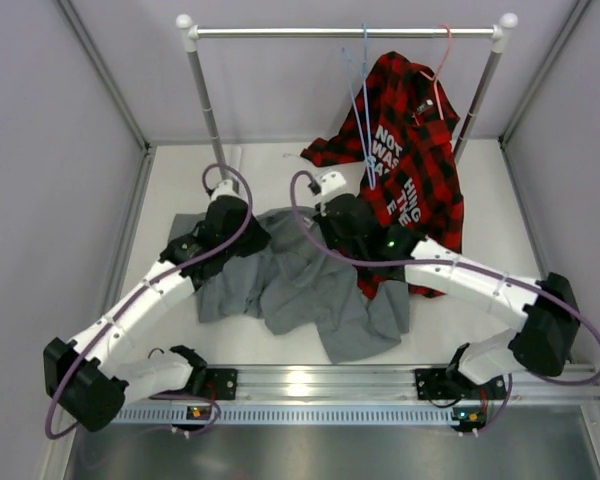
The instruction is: Place the shirt on the hanger
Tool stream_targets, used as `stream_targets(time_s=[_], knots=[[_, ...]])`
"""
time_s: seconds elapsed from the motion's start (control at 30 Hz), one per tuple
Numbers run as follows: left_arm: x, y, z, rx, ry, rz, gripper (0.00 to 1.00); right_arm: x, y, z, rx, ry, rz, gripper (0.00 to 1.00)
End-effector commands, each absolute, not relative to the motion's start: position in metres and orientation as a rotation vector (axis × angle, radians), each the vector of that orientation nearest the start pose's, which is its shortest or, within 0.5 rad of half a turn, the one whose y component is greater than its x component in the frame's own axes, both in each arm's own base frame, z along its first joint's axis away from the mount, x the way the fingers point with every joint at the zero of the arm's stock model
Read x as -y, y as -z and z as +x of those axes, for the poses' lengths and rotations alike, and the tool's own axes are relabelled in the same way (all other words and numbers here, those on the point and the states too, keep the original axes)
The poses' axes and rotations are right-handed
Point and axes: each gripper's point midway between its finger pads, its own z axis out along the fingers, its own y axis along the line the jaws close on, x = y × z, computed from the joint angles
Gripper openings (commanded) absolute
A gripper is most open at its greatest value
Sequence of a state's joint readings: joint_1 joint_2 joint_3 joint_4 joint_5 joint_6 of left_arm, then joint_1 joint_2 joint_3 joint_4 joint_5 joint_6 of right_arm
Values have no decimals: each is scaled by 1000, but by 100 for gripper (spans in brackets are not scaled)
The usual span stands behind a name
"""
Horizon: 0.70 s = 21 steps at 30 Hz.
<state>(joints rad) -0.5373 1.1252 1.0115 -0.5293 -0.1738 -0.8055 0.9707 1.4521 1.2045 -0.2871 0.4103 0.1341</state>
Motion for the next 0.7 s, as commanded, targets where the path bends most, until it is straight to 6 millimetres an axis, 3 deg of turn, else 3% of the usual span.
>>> stream_targets(time_s=[0.0, 0.13, 0.23, 0.4, 0.53, 0.67], knots=[[218, -240, 277, -2091, 753, -190, 12, -249, -233, 299, -2009, -102, -536, 0], [253, -237, 256, -2044, 775, 35, 17, -246, -211, 270, -2088, -206, -610, 0], [260, -230, 255, -2021, 650, 146, 19, -246, -204, 250, -2128, -299, -634, 0], [257, -230, 259, -1991, 538, 228, 56, -243, -208, 235, -2141, -368, -632, 0], [253, -232, 263, -1981, 443, 250, 57, -239, -212, 234, -2142, -361, -622, 0], [247, -237, 266, -1965, 328, 273, 52, -239, -210, 235, -2151, -348, -626, 0]])
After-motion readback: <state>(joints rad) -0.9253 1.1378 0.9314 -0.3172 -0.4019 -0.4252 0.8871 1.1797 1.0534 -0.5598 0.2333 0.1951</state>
